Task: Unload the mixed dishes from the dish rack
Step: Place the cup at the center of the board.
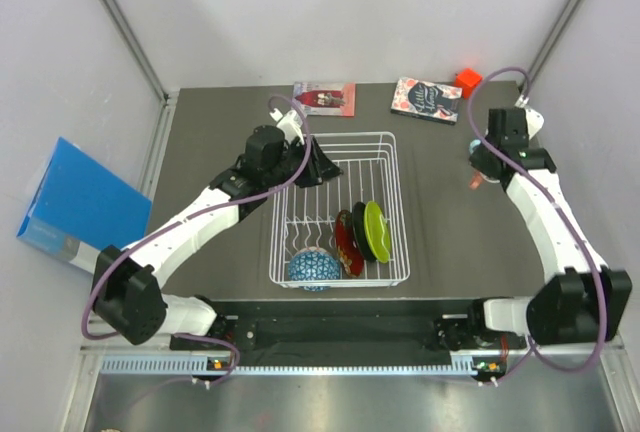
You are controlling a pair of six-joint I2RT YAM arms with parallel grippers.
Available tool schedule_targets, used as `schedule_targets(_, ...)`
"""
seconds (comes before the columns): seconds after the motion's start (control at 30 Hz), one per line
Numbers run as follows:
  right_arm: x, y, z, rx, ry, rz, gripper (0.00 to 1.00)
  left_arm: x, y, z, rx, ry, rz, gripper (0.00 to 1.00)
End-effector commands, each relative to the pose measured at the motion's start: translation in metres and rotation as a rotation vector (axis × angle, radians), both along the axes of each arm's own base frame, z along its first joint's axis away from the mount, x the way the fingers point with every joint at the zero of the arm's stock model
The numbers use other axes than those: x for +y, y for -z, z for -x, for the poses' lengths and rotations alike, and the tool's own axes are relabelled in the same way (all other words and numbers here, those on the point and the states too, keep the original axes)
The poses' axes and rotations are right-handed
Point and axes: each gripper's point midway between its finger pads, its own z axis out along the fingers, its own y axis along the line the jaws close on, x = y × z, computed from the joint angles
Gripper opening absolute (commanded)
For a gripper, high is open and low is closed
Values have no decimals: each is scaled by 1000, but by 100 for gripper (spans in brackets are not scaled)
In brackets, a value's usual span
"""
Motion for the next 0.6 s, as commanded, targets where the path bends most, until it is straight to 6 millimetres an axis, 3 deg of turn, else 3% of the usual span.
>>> schedule_targets(0.0, -20, 12, -12, 24, 88, 0, 0, 6, 3, 1, -3, 0, -59, 35)
schedule_targets(0.1, -29, 29, -19, 69, 120, 20, 0, 7, 7, 4, 8, 1, -62, 35)
schedule_targets(0.13, -44, 40, -19, 102, 162, 22, 0, 8, 7, 4, 9, -3, -62, 34)
schedule_targets(0.23, -59, 60, -24, 166, 210, 28, 0, 10, 9, 8, 15, -1, -58, 34)
schedule_targets(0.57, -81, 90, -44, 260, 295, 17, 0, 15, 7, 16, 10, 5, -71, 34)
